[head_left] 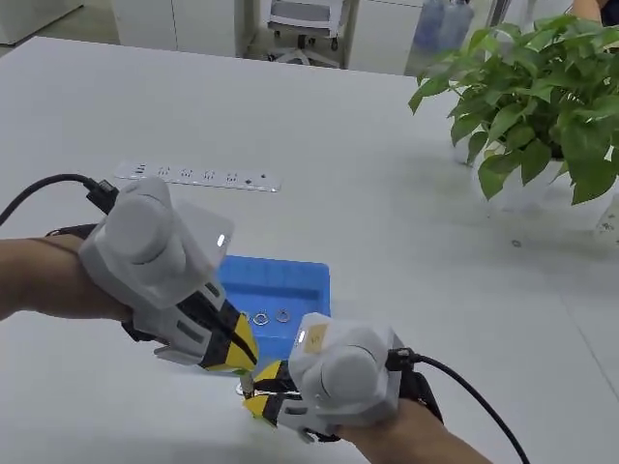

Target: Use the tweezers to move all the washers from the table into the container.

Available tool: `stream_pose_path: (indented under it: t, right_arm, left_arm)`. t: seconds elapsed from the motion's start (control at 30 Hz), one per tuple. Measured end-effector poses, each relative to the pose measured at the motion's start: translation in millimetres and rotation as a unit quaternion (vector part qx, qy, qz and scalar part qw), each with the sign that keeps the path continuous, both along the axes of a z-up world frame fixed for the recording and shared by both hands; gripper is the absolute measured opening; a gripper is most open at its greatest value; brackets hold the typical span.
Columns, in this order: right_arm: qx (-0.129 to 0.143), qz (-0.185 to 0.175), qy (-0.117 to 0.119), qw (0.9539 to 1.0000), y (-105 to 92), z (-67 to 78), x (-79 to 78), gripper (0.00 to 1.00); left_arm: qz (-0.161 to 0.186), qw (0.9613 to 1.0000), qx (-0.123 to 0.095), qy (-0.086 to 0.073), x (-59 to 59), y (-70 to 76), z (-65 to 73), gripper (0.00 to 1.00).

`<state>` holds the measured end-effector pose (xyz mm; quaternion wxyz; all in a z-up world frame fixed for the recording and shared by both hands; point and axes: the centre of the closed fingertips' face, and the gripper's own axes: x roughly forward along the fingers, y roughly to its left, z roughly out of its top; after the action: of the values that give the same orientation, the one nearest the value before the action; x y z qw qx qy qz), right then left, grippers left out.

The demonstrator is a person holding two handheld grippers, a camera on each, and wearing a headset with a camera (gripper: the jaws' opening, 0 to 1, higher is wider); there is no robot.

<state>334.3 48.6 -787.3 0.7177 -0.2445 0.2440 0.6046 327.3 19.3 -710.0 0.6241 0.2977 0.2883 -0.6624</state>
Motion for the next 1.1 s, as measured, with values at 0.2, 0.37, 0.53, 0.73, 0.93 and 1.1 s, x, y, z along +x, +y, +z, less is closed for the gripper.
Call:
stream_pose_path:
  t: [0.2, 0.37, 0.53, 0.73, 0.93, 1.1]
  right_arm:
    - [-0.001, -0.001, 0.003, 1.0000, -0.2, -2.4, 0.2, 0.11]
    - [-0.001, -0.003, 0.005, 1.0000, -0.4, -3.5, 1.1, 0.11]
    - [-0.001, -0.006, 0.011, 0.9999, -0.9, -5.2, 0.9, 0.11]
    - [-0.005, -0.009, 0.017, 0.9998, -1.4, -6.2, 2.0, 0.10]
    - [-0.003, -0.014, 0.029, 0.9995, -1.8, -6.1, 2.4, 0.09]
    - [-0.004, -0.014, 0.032, 0.9994, -2.3, -6.3, 2.2, 0.09]
  left_arm:
    - [0.001, 1.0000, 0.000, 0.002, 1.2, -0.9, -2.4, 0.05]
    - [0.002, 1.0000, -0.001, -0.002, 4.1, -1.7, -2.7, 0.05]
    - [0.003, 1.0000, -0.002, -0.003, 5.1, -2.8, -3.7, 0.05]
    - [0.006, 1.0000, -0.002, -0.004, 7.1, -3.4, -4.8, 0.05]
    - [0.004, 1.0000, -0.003, -0.003, 7.0, -4.4, -5.1, 0.05]
    - [0.004, 1.0000, -0.004, -0.002, 7.0, -5.2, -4.8, 0.05]
